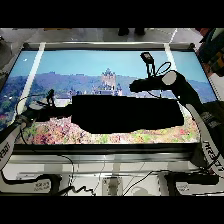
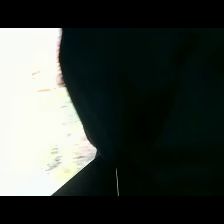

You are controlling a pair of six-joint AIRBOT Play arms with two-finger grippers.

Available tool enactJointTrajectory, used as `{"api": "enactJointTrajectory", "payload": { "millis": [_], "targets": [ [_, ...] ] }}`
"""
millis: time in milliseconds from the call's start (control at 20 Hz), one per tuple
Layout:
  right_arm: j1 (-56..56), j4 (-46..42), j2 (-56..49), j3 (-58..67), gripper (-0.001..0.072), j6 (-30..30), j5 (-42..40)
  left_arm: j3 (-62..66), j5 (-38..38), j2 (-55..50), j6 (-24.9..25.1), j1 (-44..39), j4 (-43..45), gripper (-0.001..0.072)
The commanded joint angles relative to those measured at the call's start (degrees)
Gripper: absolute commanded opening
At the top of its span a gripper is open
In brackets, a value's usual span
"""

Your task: Fold the clothes and pants, and hang the long-sleeved shirts on hangers.

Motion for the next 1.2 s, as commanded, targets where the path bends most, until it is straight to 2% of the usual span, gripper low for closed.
{"api": "enactJointTrajectory", "payload": {
  "millis": [0, 150, 300, 400, 550, 900, 1000, 1150],
  "targets": [
    [0.96, -0.42, -1.09, -0.02, 0.0016, 5.11, -2.4, 6.91, -11.93, 1.7, -0.59, -0.13, 2.1, 0.001],
    [1.42, -0.17, -2.49, -0.22, 0.0016, 6.8, -0.7, 14.27, -18.8, 6.51, -8.02, -0.37, 9.01, 0.001],
    [3.06, 0.2, -4.35, -0.2, 0.0015, 8.0, 0.42, 20.09, -21.46, 12.87, -16.79, -0.48, 18.47, 0.001],
    [5.33, 1.14, -5.75, -0.2, 0.0016, 8.02, -0.17, 22.8, -21.94, 16.9, -19.91, -1.49, 22.91, 0.001],
    [10.19, 3.15, -8.28, -0.2, 0.0016, 11.74, -4.22, 24.55, -23.54, 21.2, -21.79, -4.87, 26.75, 0.001],
    [25.59, 3.85, -14.84, -0.2, 0.0014, 24.37, -15.45, 24.55, -24.9, 22.51, -23.71, -12.2, 26.58, 0.001],
    [30.08, 5.79, -16.87, -0.17, 0.0014, 27.56, -19.8, 24.55, -22.25, 22.45, -23.69, -14.03, 26.56, 0.0011],
    [34.23, 6.36, -18.56, -0.17, 0.0014, 27.56, -24.81, 24.52, -15.17, 22.43, -23.69, -16.52, 25.92, 0.0012]
  ]
}}
